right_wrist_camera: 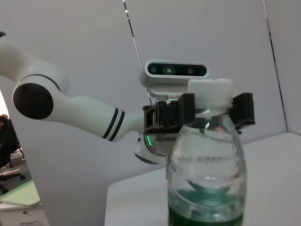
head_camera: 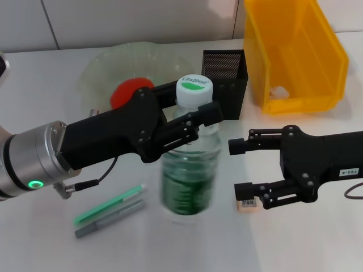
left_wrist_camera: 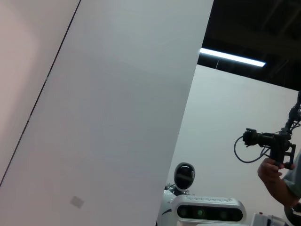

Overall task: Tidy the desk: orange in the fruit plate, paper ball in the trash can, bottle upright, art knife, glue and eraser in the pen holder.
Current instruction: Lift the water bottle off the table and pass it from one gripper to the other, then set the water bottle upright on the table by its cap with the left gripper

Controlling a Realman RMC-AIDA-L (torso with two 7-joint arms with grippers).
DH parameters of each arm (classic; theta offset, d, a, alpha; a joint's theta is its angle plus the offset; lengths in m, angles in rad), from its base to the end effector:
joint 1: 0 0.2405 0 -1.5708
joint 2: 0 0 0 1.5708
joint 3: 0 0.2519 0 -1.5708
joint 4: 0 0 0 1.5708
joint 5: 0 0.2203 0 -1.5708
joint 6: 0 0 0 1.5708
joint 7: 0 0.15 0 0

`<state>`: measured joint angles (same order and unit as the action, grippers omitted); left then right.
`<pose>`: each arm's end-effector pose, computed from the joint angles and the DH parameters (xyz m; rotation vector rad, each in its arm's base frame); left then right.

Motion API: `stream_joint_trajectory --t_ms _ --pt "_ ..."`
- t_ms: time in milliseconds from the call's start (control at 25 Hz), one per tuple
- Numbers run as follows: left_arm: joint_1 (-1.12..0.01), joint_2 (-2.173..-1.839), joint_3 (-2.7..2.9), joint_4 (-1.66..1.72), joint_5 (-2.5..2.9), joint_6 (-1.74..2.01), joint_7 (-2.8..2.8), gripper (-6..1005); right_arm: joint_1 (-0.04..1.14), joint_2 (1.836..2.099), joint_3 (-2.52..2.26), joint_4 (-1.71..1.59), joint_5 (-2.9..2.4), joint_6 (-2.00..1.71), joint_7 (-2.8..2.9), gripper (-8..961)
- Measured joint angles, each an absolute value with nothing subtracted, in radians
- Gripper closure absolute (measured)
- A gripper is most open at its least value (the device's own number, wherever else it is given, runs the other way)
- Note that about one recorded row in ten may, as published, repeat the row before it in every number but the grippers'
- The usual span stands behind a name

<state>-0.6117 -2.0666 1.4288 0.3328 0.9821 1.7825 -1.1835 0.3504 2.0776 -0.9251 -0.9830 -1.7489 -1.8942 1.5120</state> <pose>-0.1626 0.3028 -0.0405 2.5903 0.4111 1.5612 0.2228 0.2814 0.0321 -2.9597 0.4006 0.9331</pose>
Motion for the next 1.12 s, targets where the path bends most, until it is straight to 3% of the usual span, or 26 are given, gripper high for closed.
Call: stream_joint_trajectory --t_ms 840,920,1120 --pt "-0.572 -2.048 1.293 0.423 1.103 1.681 -1.119 548 0.233 2.079 -0.613 -0.947 -1.858 -2.040 1.373 154" --pt "-0.510 -2.052 1.276 0.465 1.111 1.586 -0.993 548 0.228 2.077 -0.603 -0.902 -1.858 -2.032 1.339 154" --pt "-0.477 -2.053 1.274 0.466 1.110 1.562 -0.941 549 0.232 2.076 -0.590 -0.858 -1.858 -2.024 1.310 154"
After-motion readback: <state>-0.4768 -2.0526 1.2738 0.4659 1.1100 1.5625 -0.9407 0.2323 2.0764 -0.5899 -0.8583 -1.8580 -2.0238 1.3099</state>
